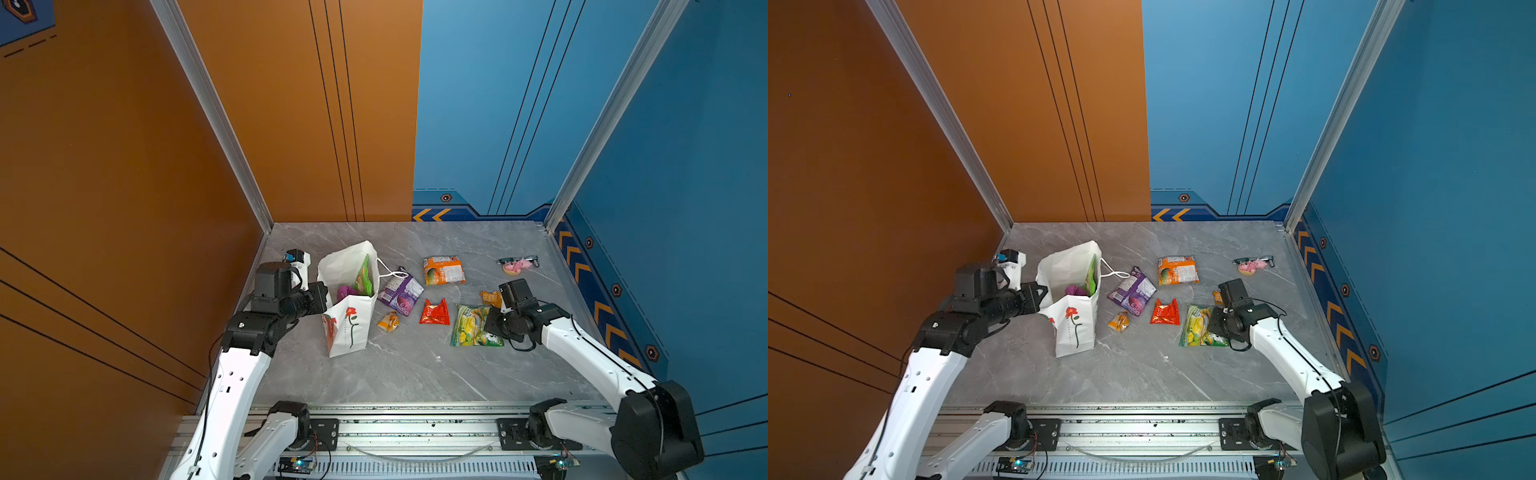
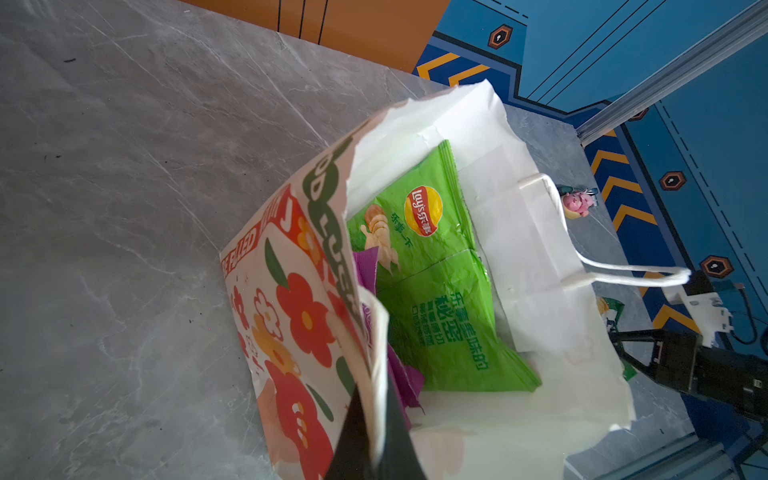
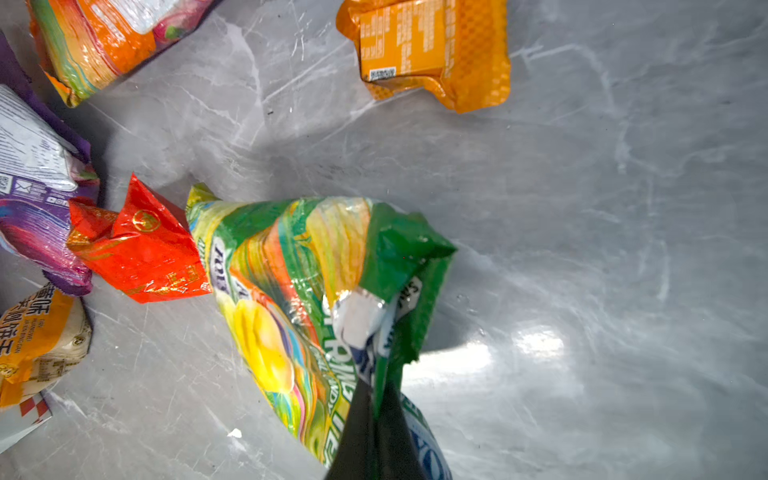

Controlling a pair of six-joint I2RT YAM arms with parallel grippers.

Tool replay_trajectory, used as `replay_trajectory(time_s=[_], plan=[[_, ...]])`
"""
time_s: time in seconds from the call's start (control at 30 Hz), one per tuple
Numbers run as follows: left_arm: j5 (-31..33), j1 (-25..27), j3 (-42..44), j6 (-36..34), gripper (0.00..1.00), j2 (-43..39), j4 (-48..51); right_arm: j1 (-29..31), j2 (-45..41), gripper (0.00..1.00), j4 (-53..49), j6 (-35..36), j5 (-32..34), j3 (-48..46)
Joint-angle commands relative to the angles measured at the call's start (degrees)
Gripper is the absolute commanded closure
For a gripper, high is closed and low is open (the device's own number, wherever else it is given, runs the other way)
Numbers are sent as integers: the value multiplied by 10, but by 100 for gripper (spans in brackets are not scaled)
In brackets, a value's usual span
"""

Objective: Place the snacks into the paper bag
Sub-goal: 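Lower the right gripper and close it on the Fox's bag's edge, then lift the Fox's bag and carry it toward the paper bag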

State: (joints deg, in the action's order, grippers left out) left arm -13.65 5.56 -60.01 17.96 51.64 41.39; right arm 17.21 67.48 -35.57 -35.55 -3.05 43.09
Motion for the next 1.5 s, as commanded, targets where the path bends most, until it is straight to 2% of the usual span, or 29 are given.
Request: replay_trajectory(time_s=[0.0, 0.27, 0.5, 0.7, 1.07, 1.13, 1.33, 1.47], plan=[[-15, 0, 6, -11, 100, -8, -22, 21, -32, 100, -50, -40, 63, 26], [-18, 20, -1, -10, 100, -6, -24, 51, -84, 100, -73, -74, 109, 58], [-20, 30, -5, -10, 100, -4, -24, 64, -111, 100, -77, -92, 121, 65], [-20, 53, -21, -9, 100, 1, -21, 93, -125, 100, -90, -105, 145, 116], [32, 104, -75, -12, 100, 21, 11, 225, -73, 100, -106, -106, 270, 316], [44, 116, -84, -15, 100, 25, 16, 272, -53, 100, -96, -101, 294, 353], [61, 136, -94, -15, 100, 34, 18, 365, 11, 100, -54, -77, 347, 442], [66, 144, -97, -15, 100, 37, 19, 405, 44, 100, -19, -69, 362, 472]])
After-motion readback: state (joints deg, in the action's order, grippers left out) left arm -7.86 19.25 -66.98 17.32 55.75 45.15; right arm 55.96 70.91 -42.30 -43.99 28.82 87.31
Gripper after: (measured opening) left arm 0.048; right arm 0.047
